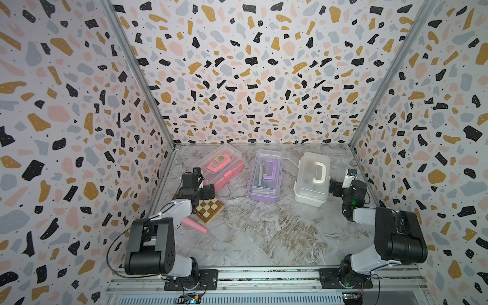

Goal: Close toolboxes
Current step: Reset both arms

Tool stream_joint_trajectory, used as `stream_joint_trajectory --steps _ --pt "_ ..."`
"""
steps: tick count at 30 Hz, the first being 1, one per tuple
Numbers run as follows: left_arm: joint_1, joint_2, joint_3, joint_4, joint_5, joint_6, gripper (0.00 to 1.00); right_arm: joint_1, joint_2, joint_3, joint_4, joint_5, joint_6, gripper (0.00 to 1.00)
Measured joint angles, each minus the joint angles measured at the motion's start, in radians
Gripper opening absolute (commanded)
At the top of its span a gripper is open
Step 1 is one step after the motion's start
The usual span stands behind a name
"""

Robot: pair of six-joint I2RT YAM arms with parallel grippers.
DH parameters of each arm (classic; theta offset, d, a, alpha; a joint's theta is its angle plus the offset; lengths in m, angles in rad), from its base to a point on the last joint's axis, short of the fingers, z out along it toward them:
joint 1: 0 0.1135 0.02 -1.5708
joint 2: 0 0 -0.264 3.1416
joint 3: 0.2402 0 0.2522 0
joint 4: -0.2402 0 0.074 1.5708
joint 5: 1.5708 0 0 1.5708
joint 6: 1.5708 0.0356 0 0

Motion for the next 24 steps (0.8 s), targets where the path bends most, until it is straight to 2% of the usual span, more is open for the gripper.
stream_joint_trajectory --steps 2,6,11,18,21,22,24 --pt "0.002 -0.025 -0.064 0.086 -0.01 -0.001 0.99 -0.017 0.005 0.011 -0.006 -0.04 0.027 0.91" --pt "0.004 -0.1 -0.169 0.185 -0.015 -0.003 0.99 -0.029 -0.103 0.077 -0.173 -0.092 0.031 0.91" --pt "0.004 -0.088 -0.241 0.37 -0.04 -0.005 0.99 -0.029 -0.232 0.1 -0.287 -0.084 0.001 0.91" --pt "-0.005 -0.007 -0.341 0.584 -0.042 0.002 0.99 -0.029 -0.176 0.079 -0.367 -0.131 0.003 0.88" --pt "-0.014 -0.003 -0.349 0.61 -0.043 0.009 0.99 -0.018 -0.158 0.014 -0.288 -0.13 0.011 0.9" --pt "-0.014 -0.003 -0.349 0.623 -0.043 0.011 0.99 -0.011 -0.154 -0.019 -0.253 -0.127 0.012 0.99" --pt "-0.016 -0.003 -0.348 0.64 -0.043 0.015 0.99 -0.005 -0.14 -0.063 -0.156 -0.12 0.021 1.0"
